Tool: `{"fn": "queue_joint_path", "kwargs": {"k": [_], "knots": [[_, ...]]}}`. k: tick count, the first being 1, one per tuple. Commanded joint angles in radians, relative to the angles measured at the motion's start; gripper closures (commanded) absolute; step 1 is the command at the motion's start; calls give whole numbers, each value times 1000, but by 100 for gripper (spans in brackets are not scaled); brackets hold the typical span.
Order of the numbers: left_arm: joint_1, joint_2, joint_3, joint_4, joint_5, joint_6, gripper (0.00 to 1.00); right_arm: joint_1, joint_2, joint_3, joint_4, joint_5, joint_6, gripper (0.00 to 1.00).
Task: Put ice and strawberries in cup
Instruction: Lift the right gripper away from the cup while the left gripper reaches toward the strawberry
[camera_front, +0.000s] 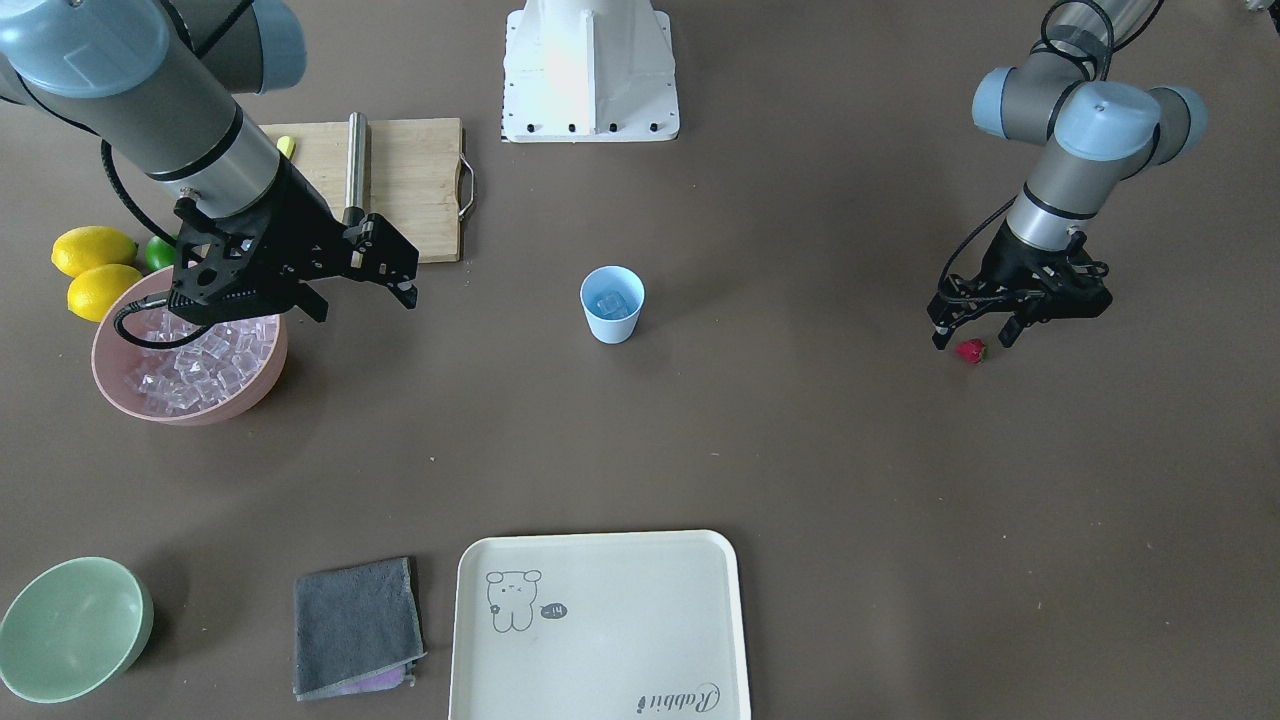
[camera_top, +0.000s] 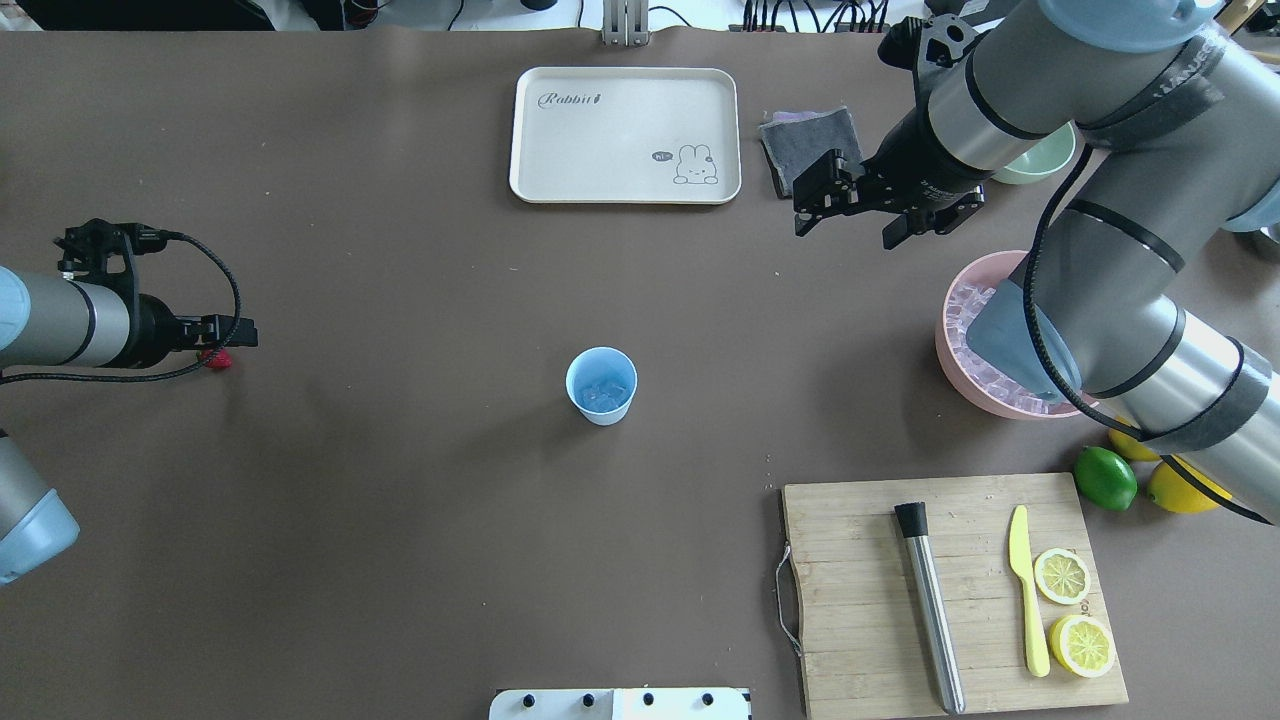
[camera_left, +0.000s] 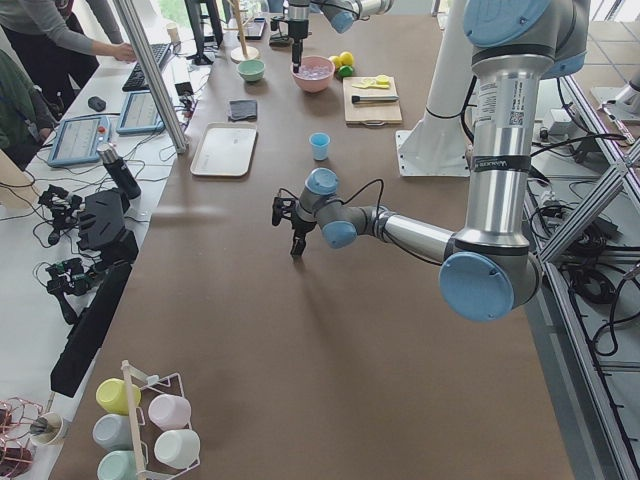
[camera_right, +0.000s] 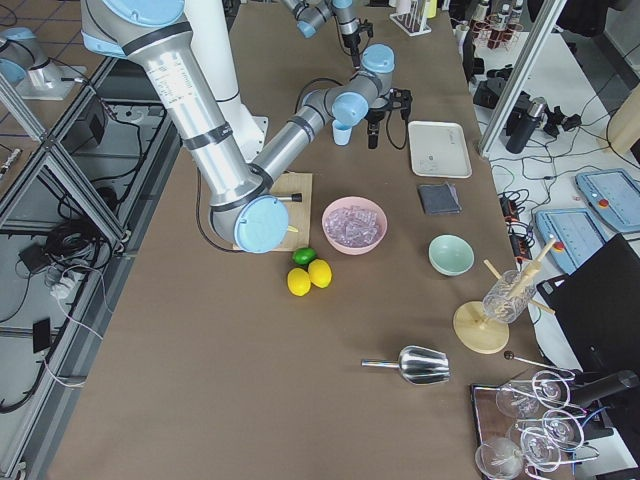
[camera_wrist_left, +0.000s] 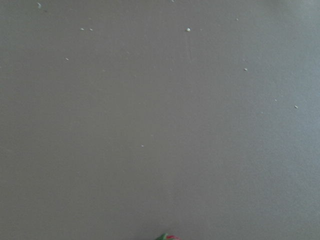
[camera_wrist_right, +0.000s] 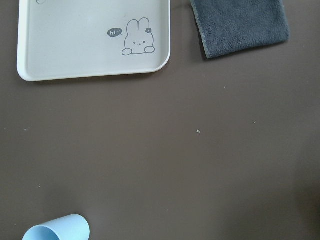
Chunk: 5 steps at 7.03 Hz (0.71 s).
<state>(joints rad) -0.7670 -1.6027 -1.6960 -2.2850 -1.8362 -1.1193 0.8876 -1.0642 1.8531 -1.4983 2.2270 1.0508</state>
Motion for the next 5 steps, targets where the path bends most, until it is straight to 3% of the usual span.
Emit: {"fn": "queue_joint_path", "kwargs": {"k": [1,3,4,5], "knots": [[3,0,24,-2,3,34,3,1,1,0,0,-3,1,0],[3,0,38,-4,3,38,7,1,0,-2,0,-7,1,0],[3,0,42,-4,5,38,15,1,0,-3,0,-9,0,0],[3,1,47,-4,5,38,36,1,0,-3,0,-9,1,0]]}}
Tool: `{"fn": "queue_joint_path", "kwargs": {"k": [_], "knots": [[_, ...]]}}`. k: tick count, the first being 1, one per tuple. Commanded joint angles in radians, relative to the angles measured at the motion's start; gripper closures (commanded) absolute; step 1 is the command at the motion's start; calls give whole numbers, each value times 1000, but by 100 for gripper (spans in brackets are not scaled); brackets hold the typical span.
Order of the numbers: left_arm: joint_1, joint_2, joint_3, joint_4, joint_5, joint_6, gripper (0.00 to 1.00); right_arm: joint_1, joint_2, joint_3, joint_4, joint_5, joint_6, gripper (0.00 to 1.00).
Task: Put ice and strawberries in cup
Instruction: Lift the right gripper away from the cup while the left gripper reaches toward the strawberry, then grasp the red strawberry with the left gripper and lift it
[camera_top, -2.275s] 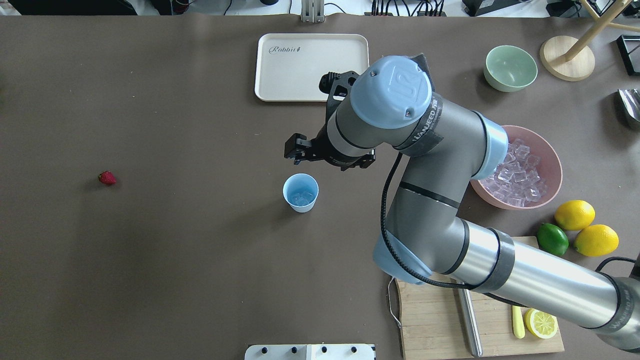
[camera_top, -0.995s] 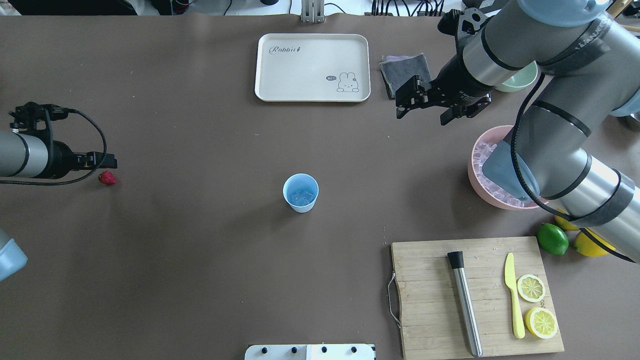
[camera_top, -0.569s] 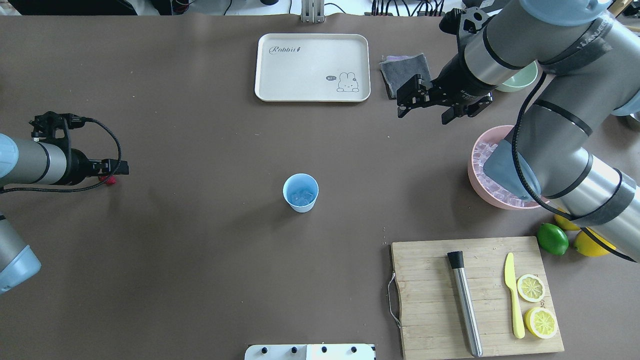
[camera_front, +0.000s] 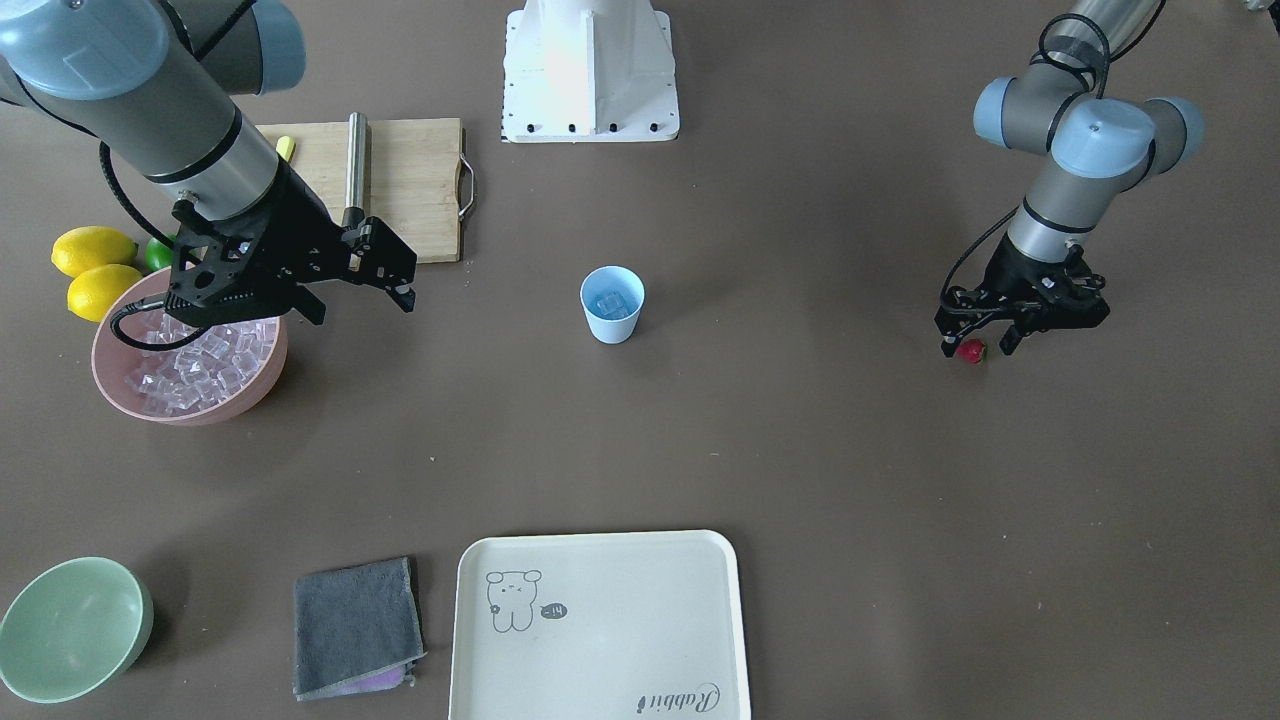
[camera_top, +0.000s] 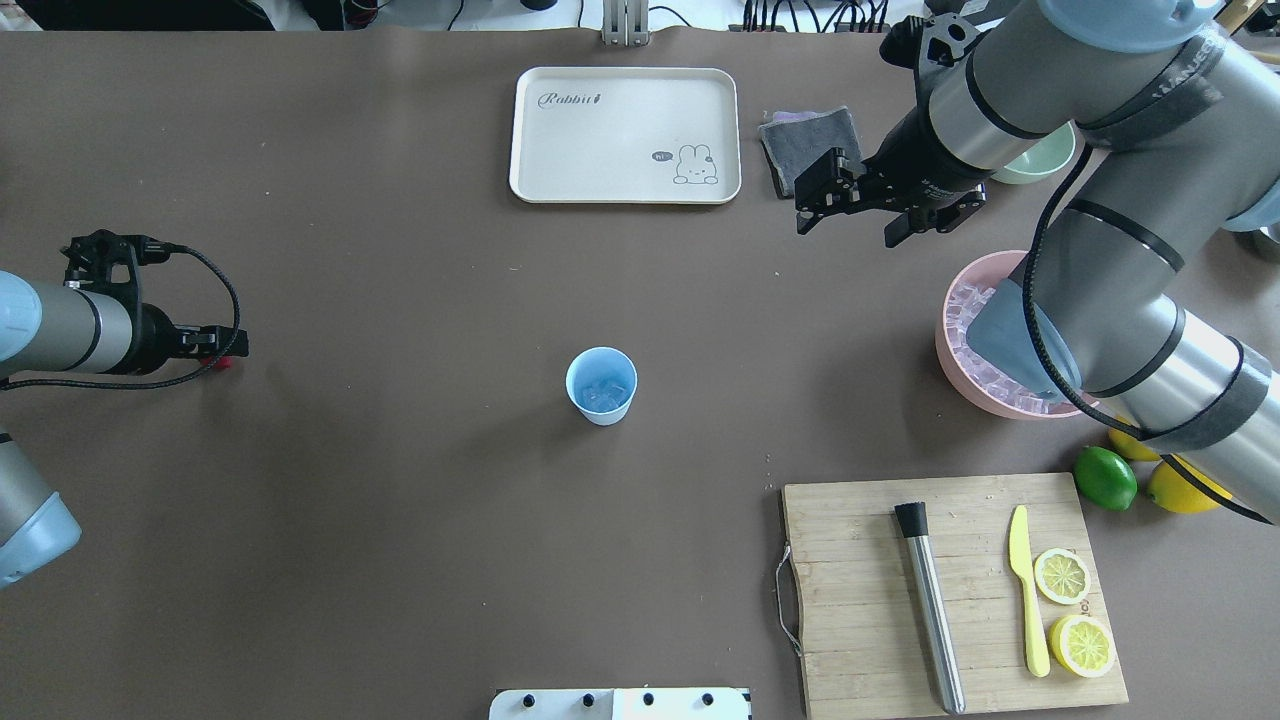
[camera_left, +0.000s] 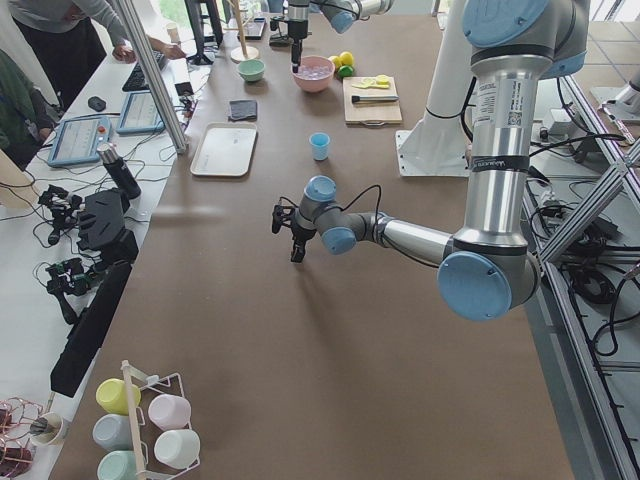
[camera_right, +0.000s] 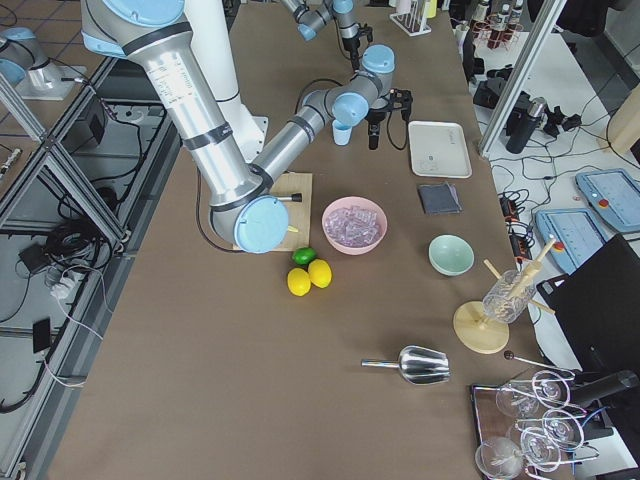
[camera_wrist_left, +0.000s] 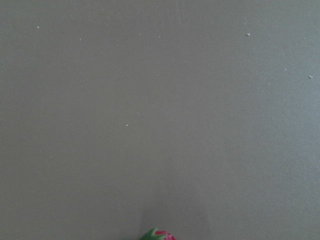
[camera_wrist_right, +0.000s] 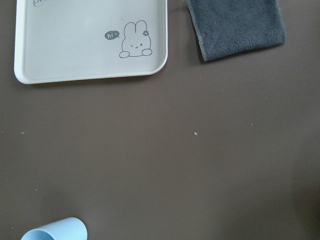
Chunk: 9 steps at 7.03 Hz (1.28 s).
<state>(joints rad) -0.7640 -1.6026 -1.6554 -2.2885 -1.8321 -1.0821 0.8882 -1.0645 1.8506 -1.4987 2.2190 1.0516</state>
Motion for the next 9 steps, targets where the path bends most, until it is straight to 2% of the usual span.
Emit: {"fn": "queue_joint_path", "kwargs": {"k": [1,2,4,5,6,7,9], "knots": [[0,3,6,-2,1,1,69,0,0,1,0,-2,1,0],[0,6,2,-2,1,1,100,0,0,1,0,-1,1,0],[-12,1,-35,7,-19,4,100,18,1,2,-2,11,-1,0],[-21,-5,-73,26,-71,-1,100,32,-2,2,-3,22,-1,0],[-23,-38,-146,103,-91,-18,100,55,-11,5,-2,49,-5,0],[-20,-137,-203,244,-92,-91,100,80,-31,10,-2,73,-15,0],[50,-357,-234,441,-84,-287,100,142,-87,19,-2,123,-129,0]]}}
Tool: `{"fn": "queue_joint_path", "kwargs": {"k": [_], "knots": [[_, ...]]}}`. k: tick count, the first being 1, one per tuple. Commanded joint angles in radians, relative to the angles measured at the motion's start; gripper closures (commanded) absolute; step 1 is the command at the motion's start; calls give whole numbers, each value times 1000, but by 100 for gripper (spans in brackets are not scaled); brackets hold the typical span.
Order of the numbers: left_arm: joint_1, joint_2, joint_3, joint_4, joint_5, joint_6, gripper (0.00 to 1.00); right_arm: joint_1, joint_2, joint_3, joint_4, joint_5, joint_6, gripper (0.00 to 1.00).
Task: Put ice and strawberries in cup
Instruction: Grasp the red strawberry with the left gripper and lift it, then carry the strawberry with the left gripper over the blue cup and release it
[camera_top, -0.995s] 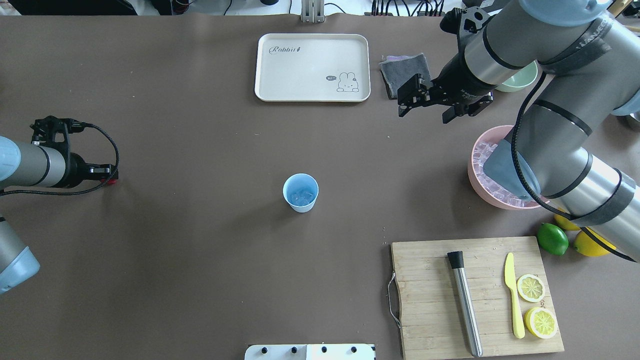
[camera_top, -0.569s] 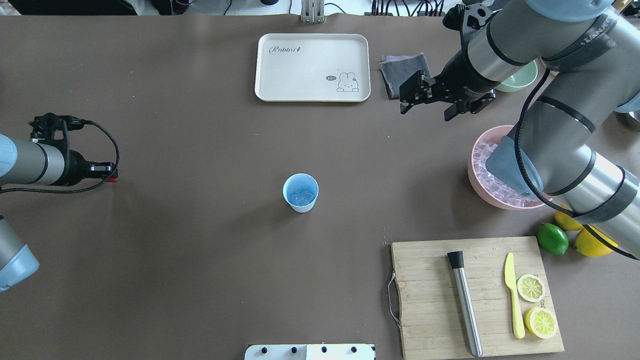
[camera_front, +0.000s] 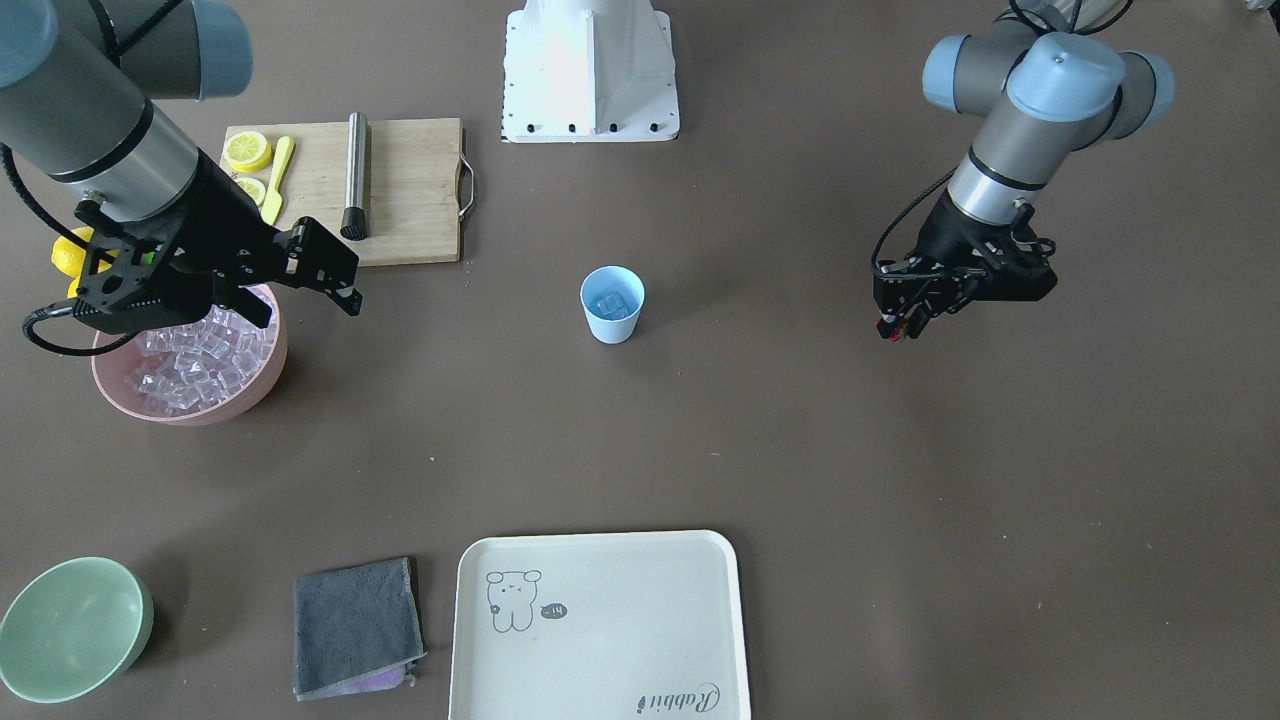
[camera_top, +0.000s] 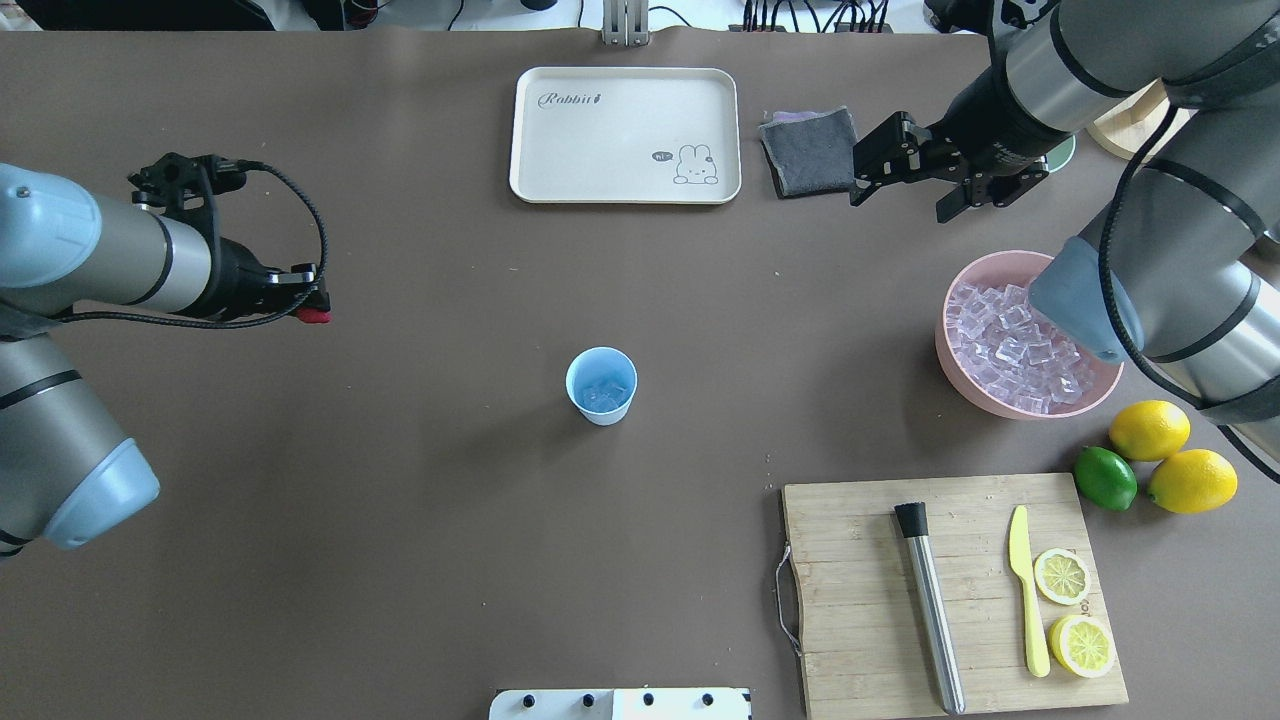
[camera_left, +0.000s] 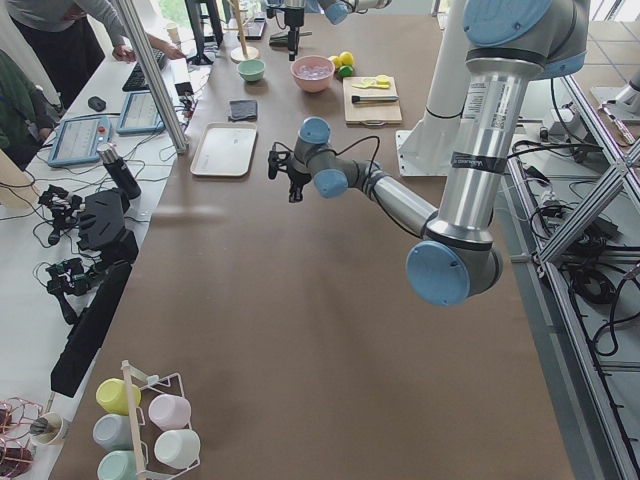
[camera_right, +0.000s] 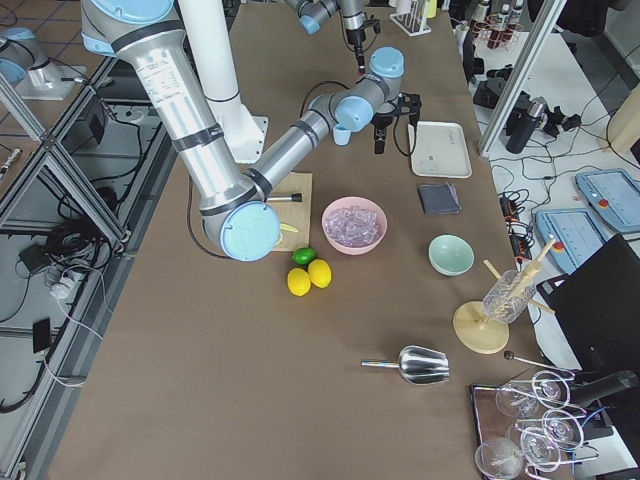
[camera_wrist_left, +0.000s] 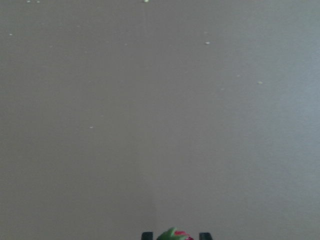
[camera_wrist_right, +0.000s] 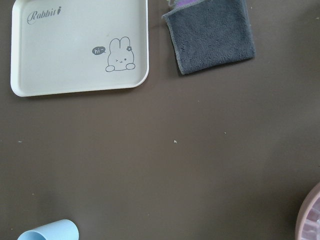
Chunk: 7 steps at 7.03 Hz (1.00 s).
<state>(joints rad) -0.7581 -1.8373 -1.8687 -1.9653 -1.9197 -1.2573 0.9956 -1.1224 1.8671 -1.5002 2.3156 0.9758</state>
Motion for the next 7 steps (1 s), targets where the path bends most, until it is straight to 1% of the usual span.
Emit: {"fn": "queue_joint_path", "kwargs": {"k": [1,2,3,4,5,6,7], "knots": [[101,-216,-9,162,19,-187,100,52,-40,1,0,28,-83,0],[193,-296,-6,240,128,-230,100,64,-45,-5,-2,28,-92,0],[268,-350,-3,288,196,-284,100,69,-53,-5,0,27,-94,0],[293,-367,8,293,212,-312,100,70,-54,-5,0,27,-100,0],[325,-381,37,290,269,-312,100,72,-54,-3,-2,27,-100,0],[333,-423,92,284,286,-313,100,71,-54,-3,0,27,-98,0],[333,-448,118,283,286,-333,100,71,-56,-5,0,27,-98,0]]}}
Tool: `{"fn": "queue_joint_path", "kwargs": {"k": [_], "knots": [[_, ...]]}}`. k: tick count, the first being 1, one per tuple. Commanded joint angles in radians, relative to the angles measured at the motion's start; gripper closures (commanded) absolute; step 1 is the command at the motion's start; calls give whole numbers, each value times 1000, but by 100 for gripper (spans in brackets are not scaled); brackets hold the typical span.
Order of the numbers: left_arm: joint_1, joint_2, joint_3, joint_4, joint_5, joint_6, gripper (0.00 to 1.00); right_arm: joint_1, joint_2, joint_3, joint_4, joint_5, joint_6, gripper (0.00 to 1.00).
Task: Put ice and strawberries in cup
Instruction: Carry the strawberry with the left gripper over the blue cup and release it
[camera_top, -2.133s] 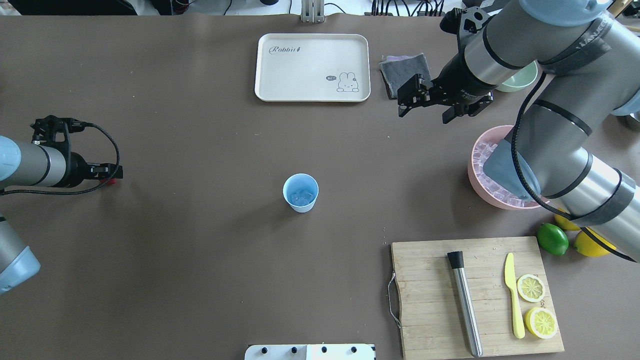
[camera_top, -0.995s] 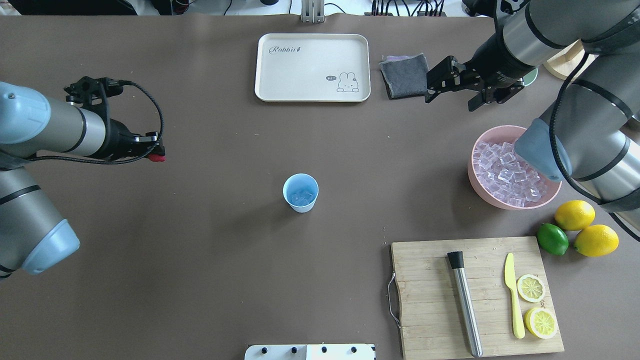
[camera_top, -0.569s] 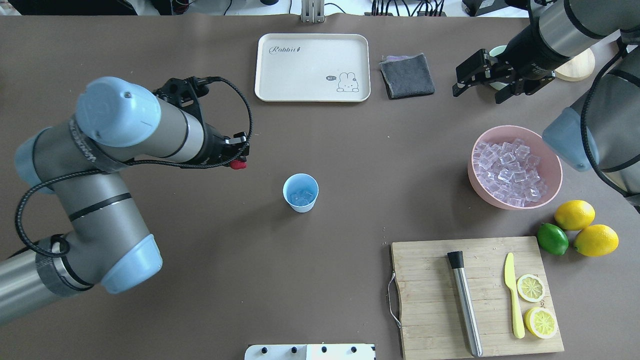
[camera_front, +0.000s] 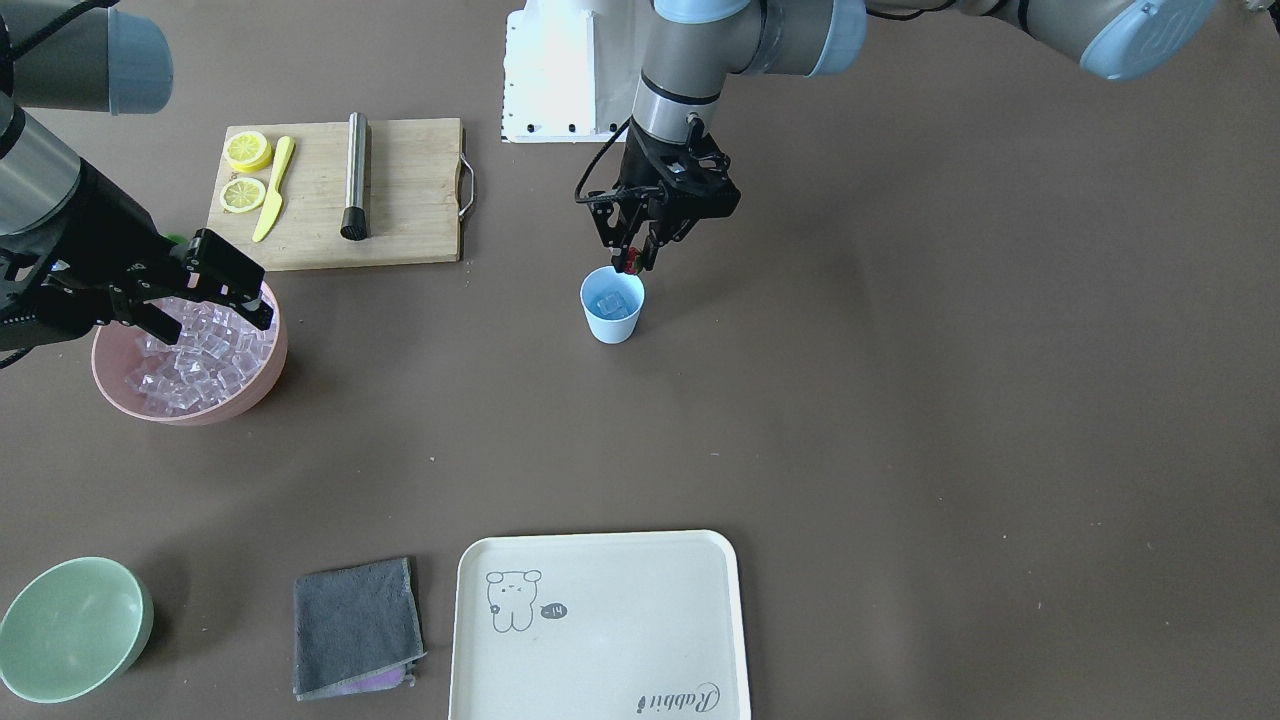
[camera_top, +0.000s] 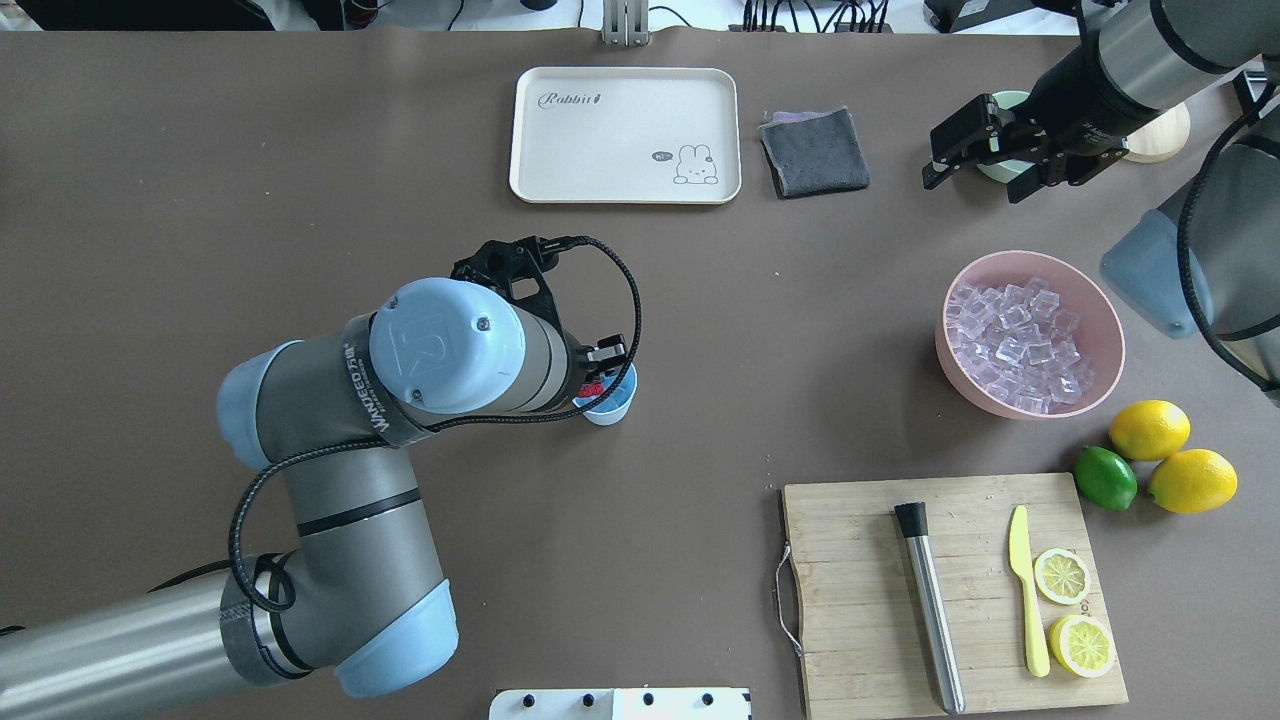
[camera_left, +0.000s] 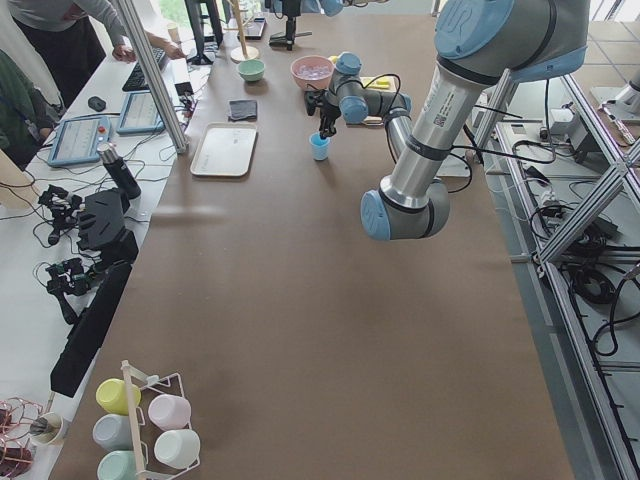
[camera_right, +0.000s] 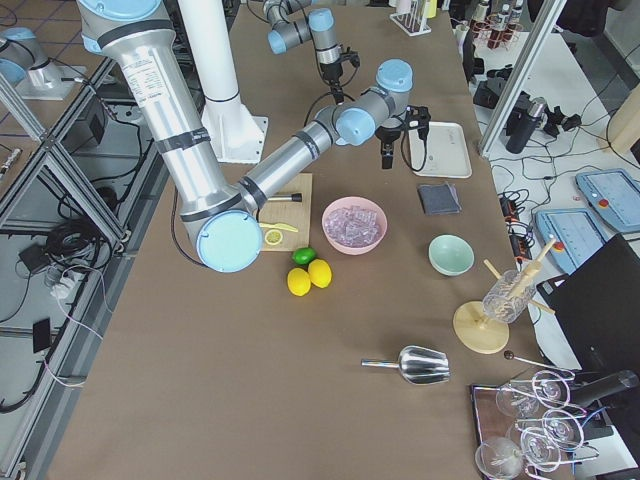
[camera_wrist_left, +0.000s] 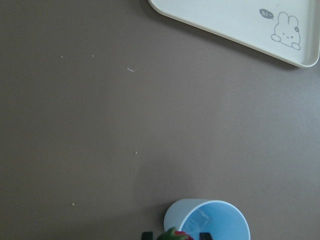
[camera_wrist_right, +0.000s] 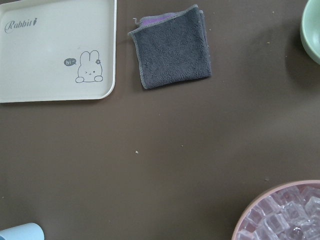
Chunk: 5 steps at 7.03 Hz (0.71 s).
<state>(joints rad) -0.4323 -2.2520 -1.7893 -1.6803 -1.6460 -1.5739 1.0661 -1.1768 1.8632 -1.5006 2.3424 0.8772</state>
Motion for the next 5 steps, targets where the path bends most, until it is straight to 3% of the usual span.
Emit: {"fn": "queue_joint_path", "kwargs": {"k": [1,4,5], "knots": [[10,-55,68,-5,12,-27,100,0,-1,-1,0,0,-1,0],[9,-49,105,-54,49,-23,97,0,-1,-3,0,0,0,0],[9,-51,102,-55,49,-20,11,0,-1,-1,0,0,-1,0]]}}
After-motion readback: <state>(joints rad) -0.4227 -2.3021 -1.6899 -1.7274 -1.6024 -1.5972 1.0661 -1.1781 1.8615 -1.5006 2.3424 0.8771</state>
